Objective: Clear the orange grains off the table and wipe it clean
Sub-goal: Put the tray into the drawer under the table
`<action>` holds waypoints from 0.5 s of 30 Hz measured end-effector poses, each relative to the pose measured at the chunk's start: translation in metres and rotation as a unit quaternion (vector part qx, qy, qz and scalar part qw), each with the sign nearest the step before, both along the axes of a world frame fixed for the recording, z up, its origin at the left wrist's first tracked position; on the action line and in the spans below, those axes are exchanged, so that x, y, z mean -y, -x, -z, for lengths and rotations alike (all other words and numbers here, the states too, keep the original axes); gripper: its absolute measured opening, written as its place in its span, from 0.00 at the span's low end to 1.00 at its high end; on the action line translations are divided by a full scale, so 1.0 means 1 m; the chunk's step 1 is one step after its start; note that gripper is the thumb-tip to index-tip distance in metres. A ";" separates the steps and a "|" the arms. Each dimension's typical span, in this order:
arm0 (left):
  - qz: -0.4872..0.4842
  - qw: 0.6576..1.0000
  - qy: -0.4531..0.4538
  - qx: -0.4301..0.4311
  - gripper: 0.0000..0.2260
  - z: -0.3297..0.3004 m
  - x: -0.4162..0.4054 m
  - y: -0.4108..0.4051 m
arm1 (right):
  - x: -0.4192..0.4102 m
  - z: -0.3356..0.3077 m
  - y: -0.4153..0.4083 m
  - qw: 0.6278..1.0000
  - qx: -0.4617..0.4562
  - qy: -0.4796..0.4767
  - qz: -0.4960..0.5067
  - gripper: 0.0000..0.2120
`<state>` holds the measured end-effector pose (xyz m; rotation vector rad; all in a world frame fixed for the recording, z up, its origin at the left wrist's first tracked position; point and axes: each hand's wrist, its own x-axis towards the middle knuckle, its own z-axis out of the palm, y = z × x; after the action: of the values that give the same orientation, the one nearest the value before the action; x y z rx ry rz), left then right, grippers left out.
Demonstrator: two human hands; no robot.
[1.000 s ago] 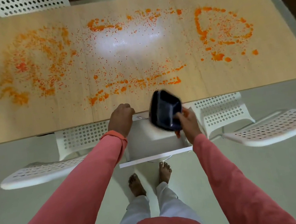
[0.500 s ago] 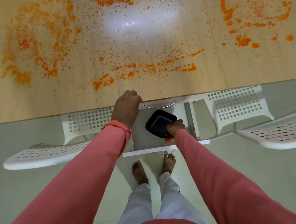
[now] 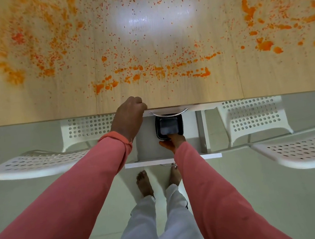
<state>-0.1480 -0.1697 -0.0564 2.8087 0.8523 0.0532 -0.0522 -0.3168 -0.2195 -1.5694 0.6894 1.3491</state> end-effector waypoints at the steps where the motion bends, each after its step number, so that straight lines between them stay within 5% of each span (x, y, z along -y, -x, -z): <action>1: -0.002 1.000 0.000 0.000 0.13 -0.001 0.001 0.000 | 0.003 -0.013 0.003 1.000 -0.006 0.004 -0.014 0.05; 3: -0.006 1.000 0.001 -0.006 0.12 -0.002 0.001 -0.001 | 0.010 -0.020 0.003 0.993 0.008 0.029 -0.113 0.10; 5: -0.009 1.000 0.003 -0.013 0.12 -0.002 0.002 -0.002 | 0.019 -0.028 0.002 0.946 0.064 0.073 -0.310 0.20; 9: -0.009 1.000 0.006 -0.016 0.12 -0.005 0.002 -0.001 | 0.037 -0.046 0.003 0.754 0.133 0.089 -0.637 0.21; 11: -0.009 1.000 0.007 -0.014 0.13 -0.005 0.001 -0.001 | 0.039 -0.045 0.007 0.694 0.198 0.098 -0.685 0.20; 15: -0.015 1.000 0.010 -0.019 0.13 -0.005 0.002 -0.001 | 0.040 -0.034 0.019 0.683 0.264 0.100 -0.674 0.20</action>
<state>-0.1467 -0.1715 -0.0514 2.7869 0.8977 -0.0029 -0.0716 -0.3569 -0.1857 -2.6364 -0.9885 1.5828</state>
